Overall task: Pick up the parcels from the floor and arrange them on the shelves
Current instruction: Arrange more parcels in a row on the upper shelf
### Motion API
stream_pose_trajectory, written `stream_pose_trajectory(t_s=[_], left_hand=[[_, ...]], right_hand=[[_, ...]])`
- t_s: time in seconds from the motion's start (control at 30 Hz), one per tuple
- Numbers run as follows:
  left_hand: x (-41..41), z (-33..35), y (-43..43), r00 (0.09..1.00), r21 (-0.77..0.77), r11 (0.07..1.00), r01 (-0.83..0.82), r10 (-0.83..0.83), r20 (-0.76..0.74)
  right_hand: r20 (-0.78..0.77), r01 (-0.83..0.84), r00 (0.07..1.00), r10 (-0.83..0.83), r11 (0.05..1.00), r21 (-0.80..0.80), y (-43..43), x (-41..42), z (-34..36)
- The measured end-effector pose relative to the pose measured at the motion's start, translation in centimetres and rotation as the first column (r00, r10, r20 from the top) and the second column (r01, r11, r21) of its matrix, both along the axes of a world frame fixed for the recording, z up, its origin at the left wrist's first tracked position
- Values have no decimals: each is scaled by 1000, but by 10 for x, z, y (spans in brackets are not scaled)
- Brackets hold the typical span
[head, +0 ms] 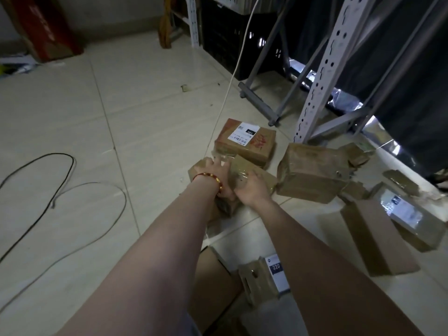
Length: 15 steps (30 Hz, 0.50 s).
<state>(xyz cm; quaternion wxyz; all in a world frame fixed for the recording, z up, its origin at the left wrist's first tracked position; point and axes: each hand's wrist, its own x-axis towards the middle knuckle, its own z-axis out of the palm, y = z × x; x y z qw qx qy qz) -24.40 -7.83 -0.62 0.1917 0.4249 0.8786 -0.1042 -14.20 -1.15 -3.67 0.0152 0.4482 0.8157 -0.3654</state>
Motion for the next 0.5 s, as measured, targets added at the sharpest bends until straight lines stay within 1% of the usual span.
stream_pose_trajectory(t_s=[0.07,0.17,0.23,0.3,0.37,0.5], left_hand=[[3,-2,-5,999,-49,998,-50,51,7],[9,-1,-17,982,-125,978,-165,175,77],[8,0,-25,963,-117,964,-240,252,97],[3,-1,-33,944,-80,950,-303,311,113],[-2,-2,-41,934,-67,941,-332,338,116],[-6,2,-50,939,-79,945,-317,325,115]], right_hand=[[68,-46,997,46,999,-4,-4,4,-9],[173,-183,969,178,983,12,-10,6,-22],[242,-265,938,248,963,39,-11,2,-26],[307,-317,910,279,945,80,-13,-3,-27],[342,-348,894,291,930,119,-16,-8,-28],[376,-404,872,314,895,189,-27,-17,-29]])
